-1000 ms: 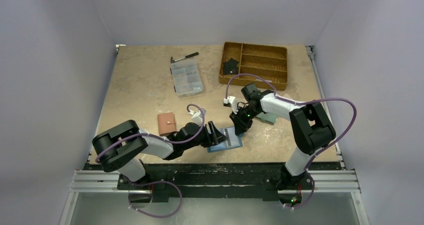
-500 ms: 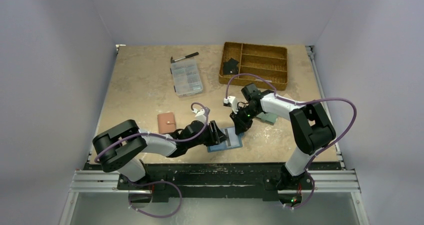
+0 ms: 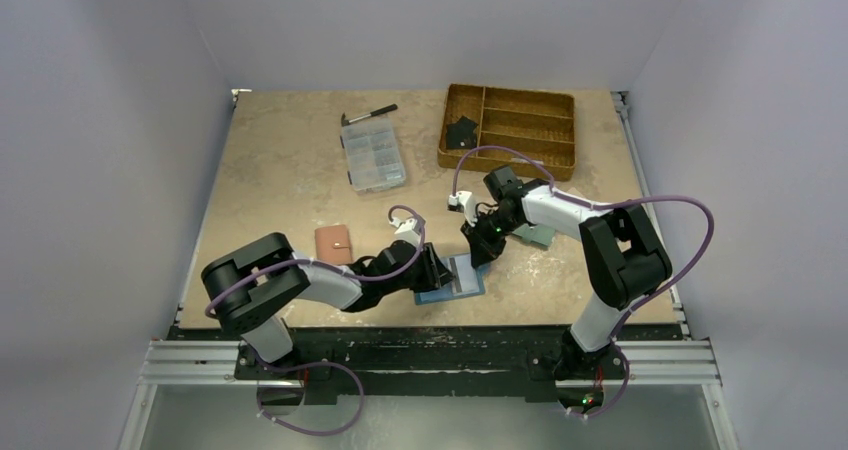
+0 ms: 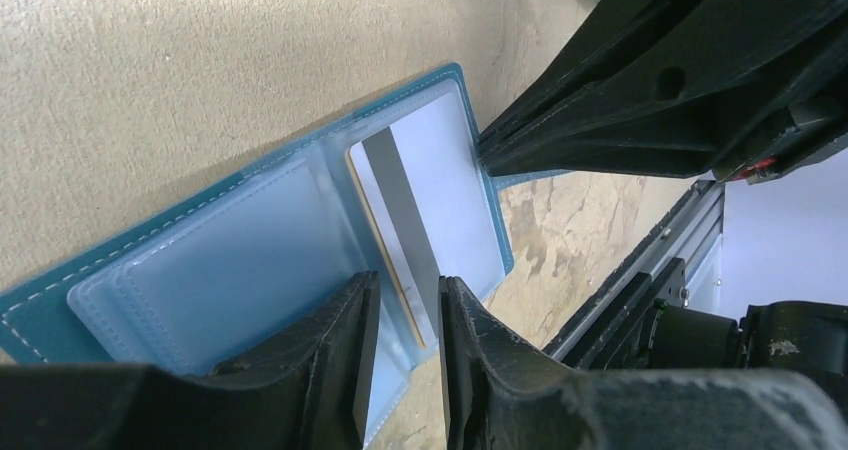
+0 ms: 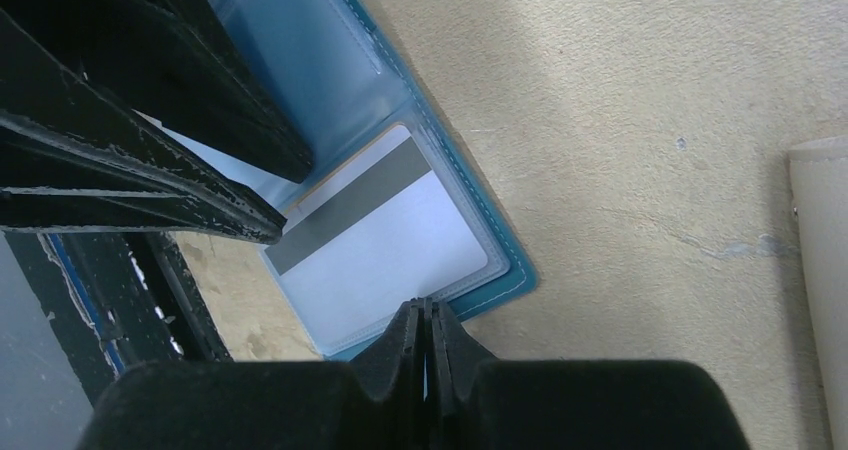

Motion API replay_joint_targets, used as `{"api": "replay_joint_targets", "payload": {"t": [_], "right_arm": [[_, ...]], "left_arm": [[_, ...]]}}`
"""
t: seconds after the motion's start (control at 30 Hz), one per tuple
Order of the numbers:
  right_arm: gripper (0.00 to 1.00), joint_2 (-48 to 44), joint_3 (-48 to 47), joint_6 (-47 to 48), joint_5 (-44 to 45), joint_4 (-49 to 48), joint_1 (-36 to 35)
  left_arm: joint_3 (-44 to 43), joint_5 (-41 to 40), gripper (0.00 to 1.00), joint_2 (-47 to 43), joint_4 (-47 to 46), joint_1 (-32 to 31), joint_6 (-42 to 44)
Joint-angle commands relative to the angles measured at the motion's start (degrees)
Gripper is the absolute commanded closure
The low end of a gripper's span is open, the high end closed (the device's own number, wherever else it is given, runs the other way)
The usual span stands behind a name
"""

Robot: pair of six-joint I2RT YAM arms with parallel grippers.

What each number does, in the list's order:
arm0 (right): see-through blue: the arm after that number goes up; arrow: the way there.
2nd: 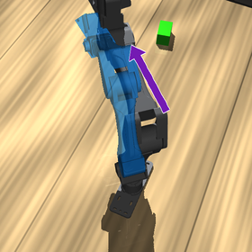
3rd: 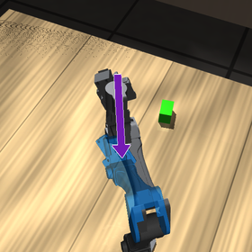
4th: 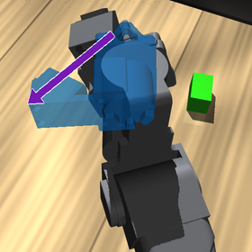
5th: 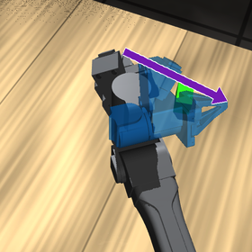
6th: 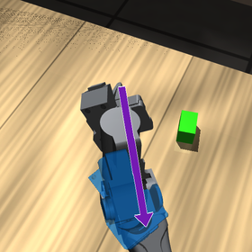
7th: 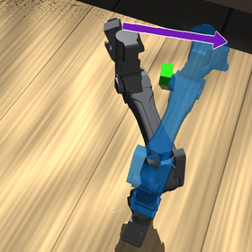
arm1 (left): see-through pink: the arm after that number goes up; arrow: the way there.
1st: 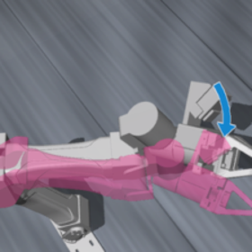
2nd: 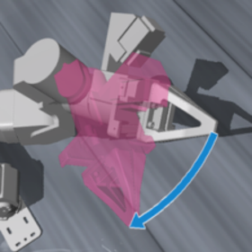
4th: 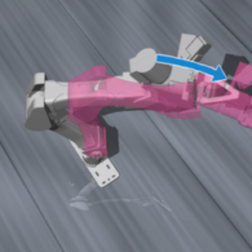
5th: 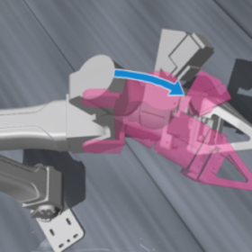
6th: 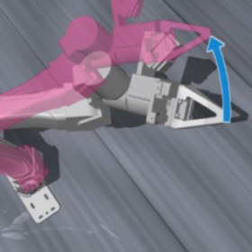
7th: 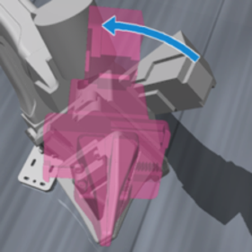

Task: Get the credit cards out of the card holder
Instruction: Remove the credit card from the card holder.

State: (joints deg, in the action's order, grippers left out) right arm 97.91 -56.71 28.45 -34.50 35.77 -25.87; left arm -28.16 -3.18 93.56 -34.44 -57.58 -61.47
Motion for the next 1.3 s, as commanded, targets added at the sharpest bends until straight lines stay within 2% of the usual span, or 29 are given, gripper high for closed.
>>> {"api": "replay_joint_targets", "payload": {"t": [0.0,0.43,0.83,1.27], "right_arm": [[0.93,0.2,-2.3,-0.3,-2.0,0.2,0.2],[0.97,1.6,-2.5,-0.3,-0.6,0.5,0.2],[0.98,5.0,-4.1,-0.7,-4.3,1.4,-1.0],[0.97,6.3,-5.5,0.7,-9.0,3.8,-1.1]], "left_arm": [[-2.2,-1.9,0.69,1.2,0.2,-0.4,1.5],[-2.4,-1.0,0.66,3.3,-0.9,-0.3,1.1],[-2.6,0.1,0.59,5.4,-1.9,-0.3,0.7],[-1.7,-1.2,0.64,6.0,-1.5,-0.3,-1.1]]}}
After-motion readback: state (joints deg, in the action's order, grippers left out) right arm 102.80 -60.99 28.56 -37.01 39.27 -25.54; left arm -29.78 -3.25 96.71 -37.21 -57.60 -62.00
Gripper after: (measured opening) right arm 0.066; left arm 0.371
